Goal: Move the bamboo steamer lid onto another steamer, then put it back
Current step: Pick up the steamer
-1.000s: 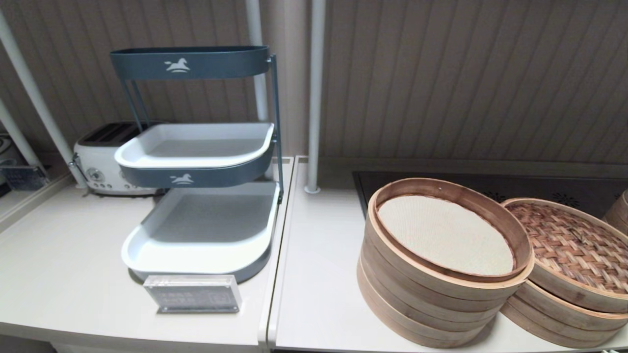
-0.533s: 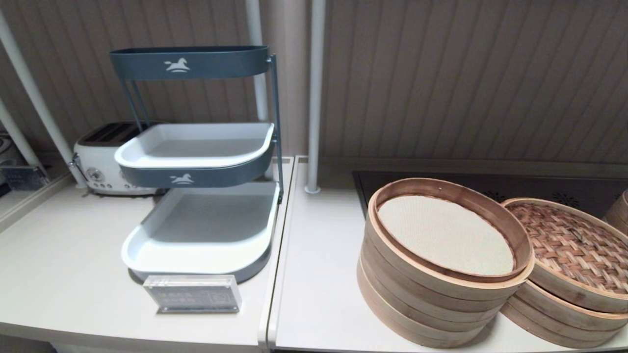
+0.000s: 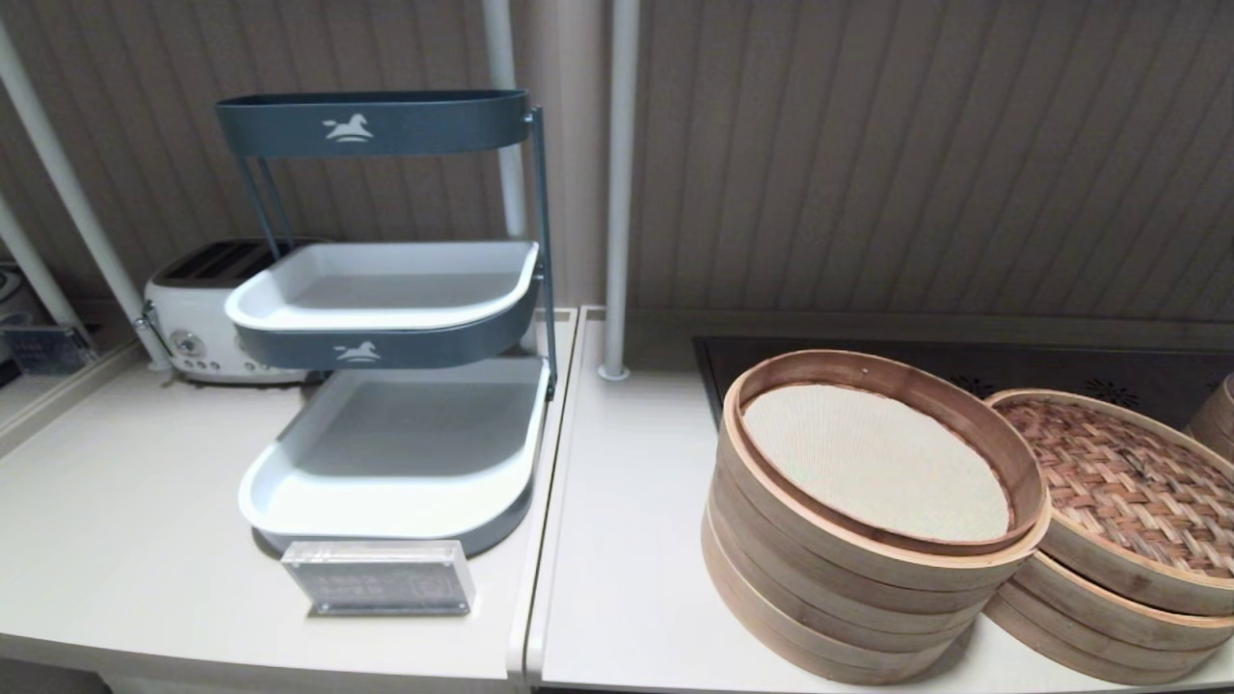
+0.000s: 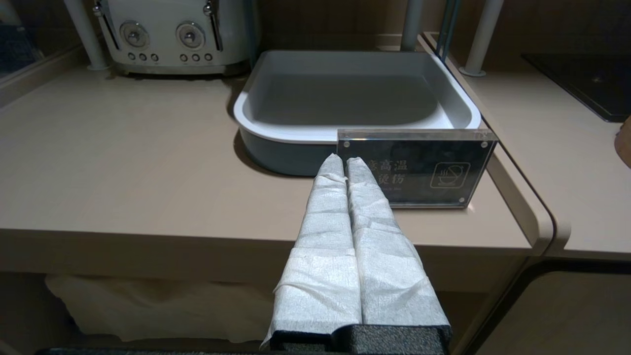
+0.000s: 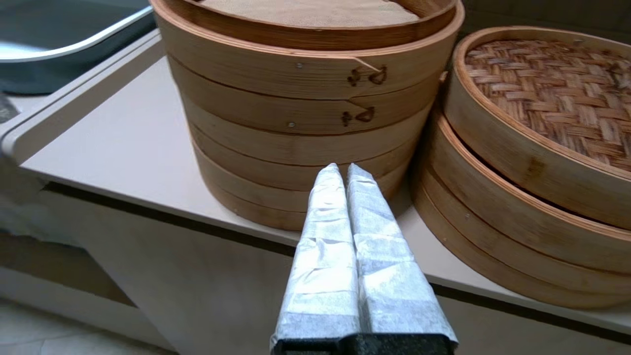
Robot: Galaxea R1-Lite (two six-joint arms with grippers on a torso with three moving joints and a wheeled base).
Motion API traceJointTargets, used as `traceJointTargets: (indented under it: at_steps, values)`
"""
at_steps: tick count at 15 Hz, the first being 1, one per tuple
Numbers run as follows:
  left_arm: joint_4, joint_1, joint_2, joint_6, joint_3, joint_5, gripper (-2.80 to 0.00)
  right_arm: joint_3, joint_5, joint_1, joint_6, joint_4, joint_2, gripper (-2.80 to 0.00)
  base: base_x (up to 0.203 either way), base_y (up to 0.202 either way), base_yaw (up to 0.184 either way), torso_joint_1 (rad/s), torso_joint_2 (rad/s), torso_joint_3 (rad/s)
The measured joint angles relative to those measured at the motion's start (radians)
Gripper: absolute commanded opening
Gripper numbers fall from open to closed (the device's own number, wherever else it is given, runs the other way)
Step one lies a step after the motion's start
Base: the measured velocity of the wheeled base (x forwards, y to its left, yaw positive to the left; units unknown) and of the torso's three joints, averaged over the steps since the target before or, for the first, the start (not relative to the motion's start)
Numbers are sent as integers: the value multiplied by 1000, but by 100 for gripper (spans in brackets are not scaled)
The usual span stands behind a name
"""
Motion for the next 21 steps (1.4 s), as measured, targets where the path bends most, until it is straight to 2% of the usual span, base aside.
traceJointTargets:
  at_steps: [3,7,10,12,15,21]
  values:
    - [0,0,0,0,0,0,-280,0,-7,26,-7,10,0,-280,0,0,0,0,0,0]
    - [0,0,0,0,0,0,-280,-7,-44,123,-1,113,-60,-280,0,0,0,0,0,0]
    - [0,0,0,0,0,0,-280,-34,-133,129,20,225,-192,-280,0,0,0,0,0,0]
    - [0,0,0,0,0,0,-280,-42,-229,127,61,268,-230,-280,0,0,0,0,0,0]
    - [0,0,0,0,0,0,-280,-7,-358,125,84,148,-251,-280,0,0,0,0,0,0]
    - [0,0,0,0,0,0,-280,0,-366,125,86,149,-261,-280,0,0,0,0,0,0]
